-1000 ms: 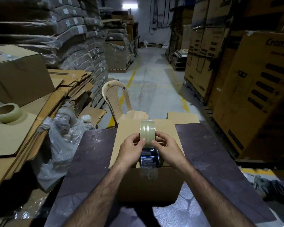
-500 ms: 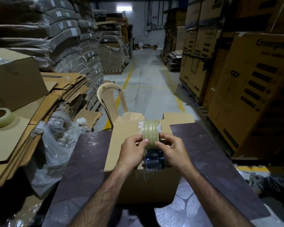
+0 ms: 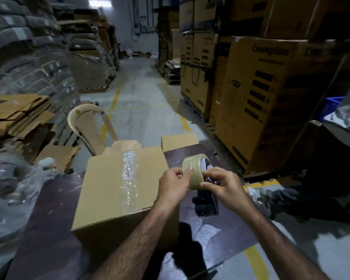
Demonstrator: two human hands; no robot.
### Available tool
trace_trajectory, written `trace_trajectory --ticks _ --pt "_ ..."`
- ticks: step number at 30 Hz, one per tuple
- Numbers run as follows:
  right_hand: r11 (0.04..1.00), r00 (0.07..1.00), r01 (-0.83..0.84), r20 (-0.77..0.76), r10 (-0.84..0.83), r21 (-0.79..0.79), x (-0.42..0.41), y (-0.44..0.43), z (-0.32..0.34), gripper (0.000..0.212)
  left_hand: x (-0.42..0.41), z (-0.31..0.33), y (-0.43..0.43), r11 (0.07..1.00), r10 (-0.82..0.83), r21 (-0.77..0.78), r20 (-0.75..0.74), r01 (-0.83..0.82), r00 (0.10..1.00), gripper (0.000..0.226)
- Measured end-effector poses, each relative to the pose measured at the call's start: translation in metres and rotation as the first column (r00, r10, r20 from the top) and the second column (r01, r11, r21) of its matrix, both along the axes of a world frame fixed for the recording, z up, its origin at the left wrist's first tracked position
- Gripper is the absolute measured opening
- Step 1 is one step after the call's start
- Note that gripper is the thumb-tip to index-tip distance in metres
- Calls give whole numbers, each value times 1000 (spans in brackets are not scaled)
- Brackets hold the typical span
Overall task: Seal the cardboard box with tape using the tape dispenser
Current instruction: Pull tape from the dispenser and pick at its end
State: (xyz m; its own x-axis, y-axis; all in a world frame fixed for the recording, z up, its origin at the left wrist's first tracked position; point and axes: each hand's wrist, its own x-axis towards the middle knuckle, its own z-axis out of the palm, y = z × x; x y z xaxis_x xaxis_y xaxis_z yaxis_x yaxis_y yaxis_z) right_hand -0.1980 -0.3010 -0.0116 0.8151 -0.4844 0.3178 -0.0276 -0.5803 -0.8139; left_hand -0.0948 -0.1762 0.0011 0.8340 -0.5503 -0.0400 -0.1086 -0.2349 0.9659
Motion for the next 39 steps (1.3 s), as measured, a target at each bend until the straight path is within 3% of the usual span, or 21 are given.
trace_trajectory --ticks 4,8,11,14,16,18,21,24,26,32,34,39 --pt "995 995 97 -18 -97 -10 -19 -20 -16 20 -17 -10 -34 1000 12 -3 -69 -12 998 43" --pt "989 989 149 -20 -149 6 -31 -30 -26 24 -25 -19 -57 1000 11 20 -119 -9 993 43" --pt "986 989 150 -19 -149 72 -33 -36 -33 35 -23 -27 -68 997 38 74 -86 -32 996 31" --pt "967 987 137 56 -152 216 -36 -43 -40 30 -21 -37 -73 994 69 92 -60 -64 996 31" --pt "922 943 278 105 -315 269 -37 -51 -45 21 -17 -48 -76 990 89 116 -83 -79 993 32" --pt "858 901 422 -29 -433 294 -37 -61 -58 18 -14 -62 -78 984 98 161 -104 -80 990 32" --pt "774 905 418 -296 -306 476 -32 -68 -84 21 -15 -85 -84 976 130 197 -167 -96 977 32" --pt "670 934 350 -301 -194 654 -26 -69 -99 14 -15 -107 -90 977 149 190 -294 -95 944 34" --pt "663 930 357 -316 -187 658 -22 -73 -110 21 -12 -121 -92 977 172 185 -375 -108 911 35" --pt "635 902 415 -385 -194 652 0 -74 -142 23 0 -156 -89 966 228 209 -428 -149 875 22" --pt "624 900 420 -391 -193 659 7 -73 -149 25 5 -174 -88 963 235 229 -459 -141 857 27" --pt "599 898 408 -421 -127 689 14 -65 -168 29 8 -191 -84 936 297 305 -406 -178 864 31"
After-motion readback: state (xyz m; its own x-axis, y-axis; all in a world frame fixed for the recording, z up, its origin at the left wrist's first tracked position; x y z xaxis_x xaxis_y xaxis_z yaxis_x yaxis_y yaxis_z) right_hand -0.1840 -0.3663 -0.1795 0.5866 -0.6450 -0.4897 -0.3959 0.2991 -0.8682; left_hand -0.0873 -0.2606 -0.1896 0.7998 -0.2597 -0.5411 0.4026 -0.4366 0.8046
